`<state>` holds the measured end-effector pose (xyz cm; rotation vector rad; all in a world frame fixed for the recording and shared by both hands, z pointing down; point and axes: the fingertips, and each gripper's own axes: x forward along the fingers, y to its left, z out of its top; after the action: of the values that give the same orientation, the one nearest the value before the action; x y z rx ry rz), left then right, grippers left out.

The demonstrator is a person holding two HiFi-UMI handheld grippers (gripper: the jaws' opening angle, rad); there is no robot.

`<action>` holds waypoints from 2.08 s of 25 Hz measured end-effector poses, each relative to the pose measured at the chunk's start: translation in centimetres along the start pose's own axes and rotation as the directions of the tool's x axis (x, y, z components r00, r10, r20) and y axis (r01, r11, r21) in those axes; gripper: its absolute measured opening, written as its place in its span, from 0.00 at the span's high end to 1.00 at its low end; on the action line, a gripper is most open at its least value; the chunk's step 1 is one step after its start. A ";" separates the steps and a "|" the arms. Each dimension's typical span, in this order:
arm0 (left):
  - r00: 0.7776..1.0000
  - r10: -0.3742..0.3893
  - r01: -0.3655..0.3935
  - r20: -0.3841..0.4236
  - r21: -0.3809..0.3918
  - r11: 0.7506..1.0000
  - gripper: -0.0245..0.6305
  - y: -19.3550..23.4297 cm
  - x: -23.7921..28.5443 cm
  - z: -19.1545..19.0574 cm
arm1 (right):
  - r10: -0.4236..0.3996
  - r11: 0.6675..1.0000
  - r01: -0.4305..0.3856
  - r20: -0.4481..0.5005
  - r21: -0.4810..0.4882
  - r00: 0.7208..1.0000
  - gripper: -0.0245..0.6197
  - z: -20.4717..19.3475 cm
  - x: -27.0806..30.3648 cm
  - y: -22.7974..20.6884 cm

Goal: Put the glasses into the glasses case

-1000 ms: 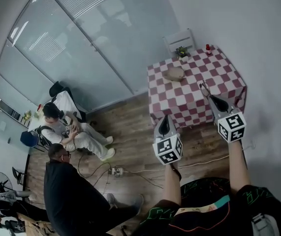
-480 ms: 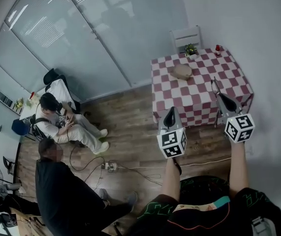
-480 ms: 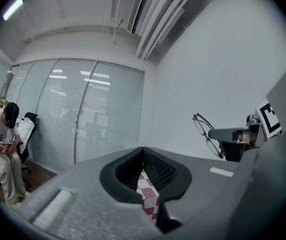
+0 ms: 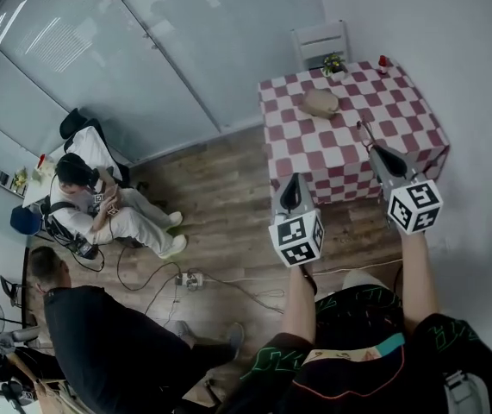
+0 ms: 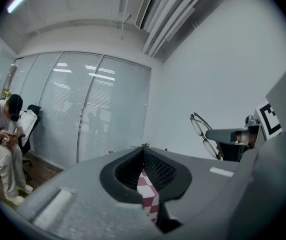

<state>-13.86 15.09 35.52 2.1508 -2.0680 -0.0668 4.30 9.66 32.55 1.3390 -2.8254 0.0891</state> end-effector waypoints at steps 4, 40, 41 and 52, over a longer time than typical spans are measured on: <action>0.999 0.011 -0.011 0.051 -0.003 1.000 0.95 1.4 -0.5 1.7 | 0.040 0.998 -0.039 0.004 -0.056 0.999 0.93 1.6 1.9 2.3; 0.987 0.158 -0.159 0.029 0.023 0.987 0.95 7.3 10.7 1.8 | 0.125 0.992 -0.125 -0.010 -0.006 0.992 0.93 0.7 14.7 -4.3; 0.988 0.152 -0.153 0.008 0.023 0.988 0.95 7.0 11.7 0.8 | 0.114 0.993 -0.114 -0.024 0.005 0.993 0.93 -0.2 15.0 -5.2; 0.989 0.092 -0.095 -0.113 -0.024 0.995 0.95 4.2 20.7 -3.8 | 0.004 0.997 0.005 -0.111 0.077 0.994 0.93 -5.4 16.3 -14.8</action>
<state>-16.60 -5.33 41.43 1.9897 -2.0873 0.0327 5.34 -11.94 39.23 1.3048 -2.7559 0.2672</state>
